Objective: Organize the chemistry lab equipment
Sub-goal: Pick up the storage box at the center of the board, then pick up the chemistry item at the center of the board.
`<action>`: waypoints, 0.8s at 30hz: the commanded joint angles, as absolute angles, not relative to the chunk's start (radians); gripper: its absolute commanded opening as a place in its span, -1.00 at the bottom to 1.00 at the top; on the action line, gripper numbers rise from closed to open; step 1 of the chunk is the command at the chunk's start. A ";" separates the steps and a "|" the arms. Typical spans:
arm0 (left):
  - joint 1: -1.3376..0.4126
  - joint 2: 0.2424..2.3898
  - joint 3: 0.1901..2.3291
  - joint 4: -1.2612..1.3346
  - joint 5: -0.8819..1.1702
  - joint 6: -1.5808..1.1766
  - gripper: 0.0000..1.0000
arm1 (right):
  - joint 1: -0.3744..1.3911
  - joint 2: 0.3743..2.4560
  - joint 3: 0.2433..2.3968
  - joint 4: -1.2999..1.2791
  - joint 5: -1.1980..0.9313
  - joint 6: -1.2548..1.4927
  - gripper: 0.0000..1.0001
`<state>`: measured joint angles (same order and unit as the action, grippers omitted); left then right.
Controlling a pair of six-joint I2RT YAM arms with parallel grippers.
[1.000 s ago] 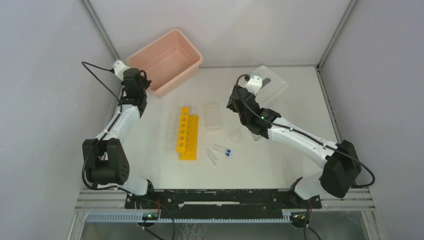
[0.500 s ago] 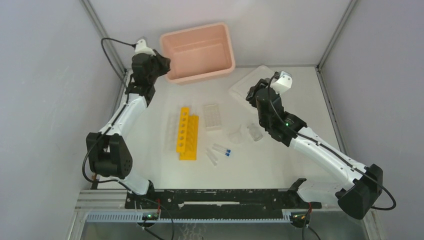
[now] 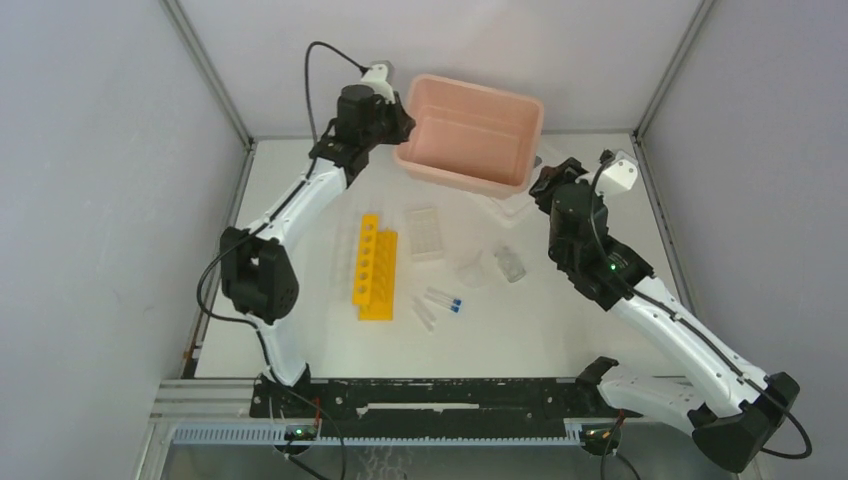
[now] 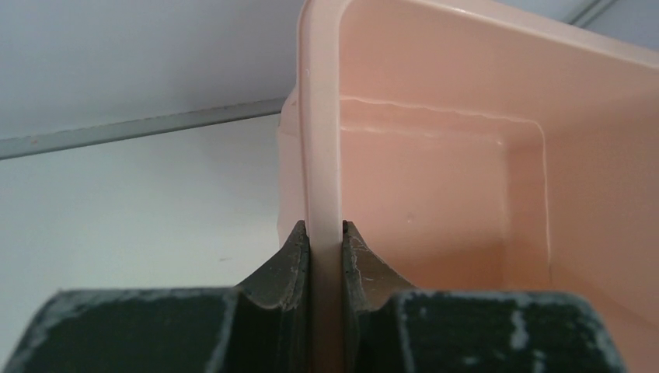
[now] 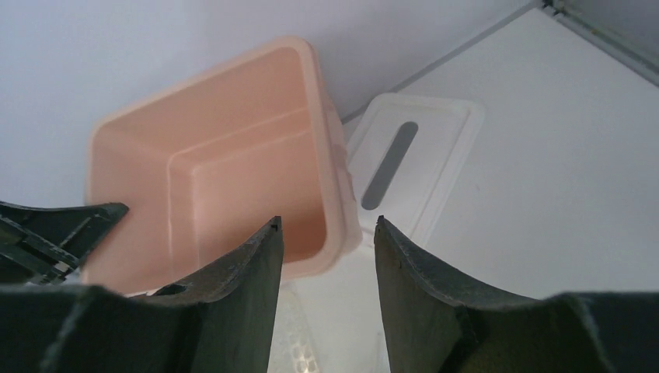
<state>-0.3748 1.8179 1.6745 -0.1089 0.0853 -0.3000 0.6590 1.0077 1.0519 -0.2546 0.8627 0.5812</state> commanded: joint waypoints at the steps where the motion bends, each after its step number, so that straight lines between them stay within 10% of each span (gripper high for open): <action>1: -0.449 1.894 1.903 -0.149 0.133 -0.258 -1.00 | 0.634 0.968 1.059 -0.259 0.899 0.560 0.09; 24: -0.694 2.210 2.289 -0.339 0.308 -0.207 -1.00 | 0.588 0.880 1.058 -0.276 0.895 0.544 0.08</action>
